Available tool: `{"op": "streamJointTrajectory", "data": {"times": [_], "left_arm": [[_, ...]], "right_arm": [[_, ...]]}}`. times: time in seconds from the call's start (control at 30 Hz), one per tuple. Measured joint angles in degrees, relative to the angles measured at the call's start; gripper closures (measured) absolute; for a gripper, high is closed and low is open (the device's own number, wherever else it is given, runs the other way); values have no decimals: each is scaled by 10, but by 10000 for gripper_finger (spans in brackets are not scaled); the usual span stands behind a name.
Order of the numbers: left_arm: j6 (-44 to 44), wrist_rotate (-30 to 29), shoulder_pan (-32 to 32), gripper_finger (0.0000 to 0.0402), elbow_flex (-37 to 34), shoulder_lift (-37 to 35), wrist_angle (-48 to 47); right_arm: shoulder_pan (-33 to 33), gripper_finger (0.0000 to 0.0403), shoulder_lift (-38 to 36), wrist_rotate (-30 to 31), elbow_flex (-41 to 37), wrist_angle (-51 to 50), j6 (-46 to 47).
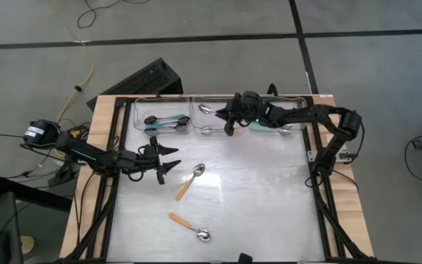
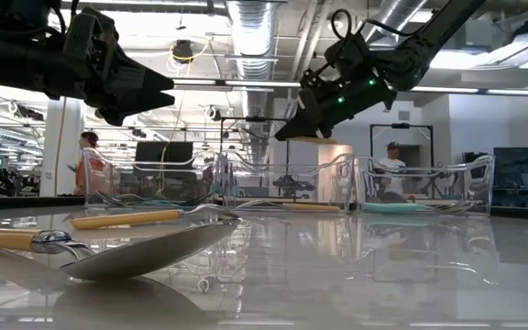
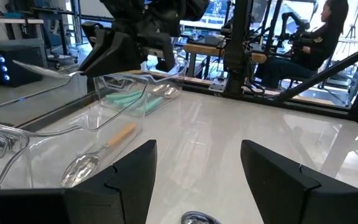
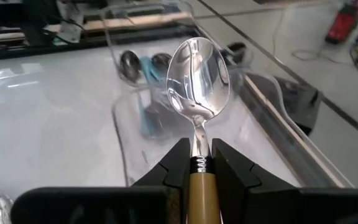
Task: Sort silverware by color (type)
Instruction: Put the middle right yellow spoon into the top center transparent bin
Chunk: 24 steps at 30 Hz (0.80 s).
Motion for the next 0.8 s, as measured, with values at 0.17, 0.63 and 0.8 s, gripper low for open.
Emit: {"op": "streamJointTrajectory", "data": {"times": [0.17, 0.63, 0.8], "left_arm": [[0, 0, 0, 184, 0, 0, 0], [0, -1, 0, 184, 0, 0, 1], [-5, -6, 0, 184, 0, 0, 0]], "right_arm": [[-9, 327, 0, 6, 0, -16, 17], [-23, 327, 45, -3, 35, -26, 27], [-19, 327, 83, -9, 89, -113, 14]]}}
